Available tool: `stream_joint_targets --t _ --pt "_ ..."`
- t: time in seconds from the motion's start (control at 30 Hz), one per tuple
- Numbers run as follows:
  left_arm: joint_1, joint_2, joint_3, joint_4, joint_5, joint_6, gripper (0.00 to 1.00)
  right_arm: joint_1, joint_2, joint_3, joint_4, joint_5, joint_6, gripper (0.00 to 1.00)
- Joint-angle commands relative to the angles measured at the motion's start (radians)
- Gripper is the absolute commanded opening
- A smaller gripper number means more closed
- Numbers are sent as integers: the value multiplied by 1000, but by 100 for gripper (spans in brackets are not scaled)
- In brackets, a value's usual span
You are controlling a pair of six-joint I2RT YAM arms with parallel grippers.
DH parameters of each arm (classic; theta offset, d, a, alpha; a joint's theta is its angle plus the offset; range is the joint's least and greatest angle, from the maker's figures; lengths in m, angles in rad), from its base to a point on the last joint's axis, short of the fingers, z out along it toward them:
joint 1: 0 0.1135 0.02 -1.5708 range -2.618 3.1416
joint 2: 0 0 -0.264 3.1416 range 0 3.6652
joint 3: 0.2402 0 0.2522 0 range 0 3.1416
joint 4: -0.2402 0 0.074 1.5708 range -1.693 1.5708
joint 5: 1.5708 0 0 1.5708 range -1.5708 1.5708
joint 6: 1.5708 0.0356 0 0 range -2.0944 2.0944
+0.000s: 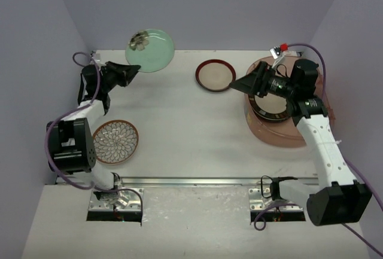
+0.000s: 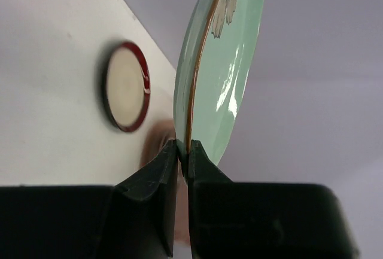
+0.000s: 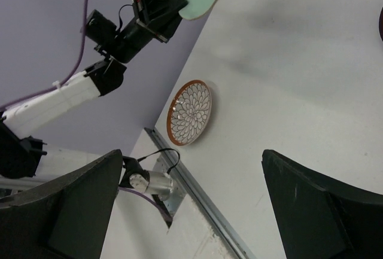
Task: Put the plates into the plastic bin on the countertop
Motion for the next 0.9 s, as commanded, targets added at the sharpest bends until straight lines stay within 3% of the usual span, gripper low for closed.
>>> stream_joint_targets --t 0.0,0.23,0.43,0.5,0.57,0.63,0.67,0.7,0.8,0.87 --pt "-199 -185 4 -26 91 100 0 13 83 83 4 -63 -6 99" --pt "-394 -321 -59 -89 80 142 0 17 118 73 -130 48 -97 99" --pt "-491 -336 -89 -85 71 146 0 25 77 -19 -67 -8 -79 98" --pt "-517 -331 -94 -61 76 136 0 25 74 -38 -56 -22 -83 87" --pt "-544 -326 -88 -60 72 140 0 25 83 -42 -54 -40 -86 57" --pt "-556 -319 -86 -56 72 142 0 25 89 -52 -40 -52 -77 42" --pt "-567 -311 -84 -52 77 146 0 25 89 -62 -23 -53 -65 28" --pt "-574 -306 -85 -45 80 147 0 25 88 -71 -11 -51 -55 20" --pt "-586 -297 -96 -22 106 150 0 25 94 -84 13 -38 -30 17" --pt "-588 -298 -102 -25 110 162 0 25 95 -91 20 -17 -17 8"
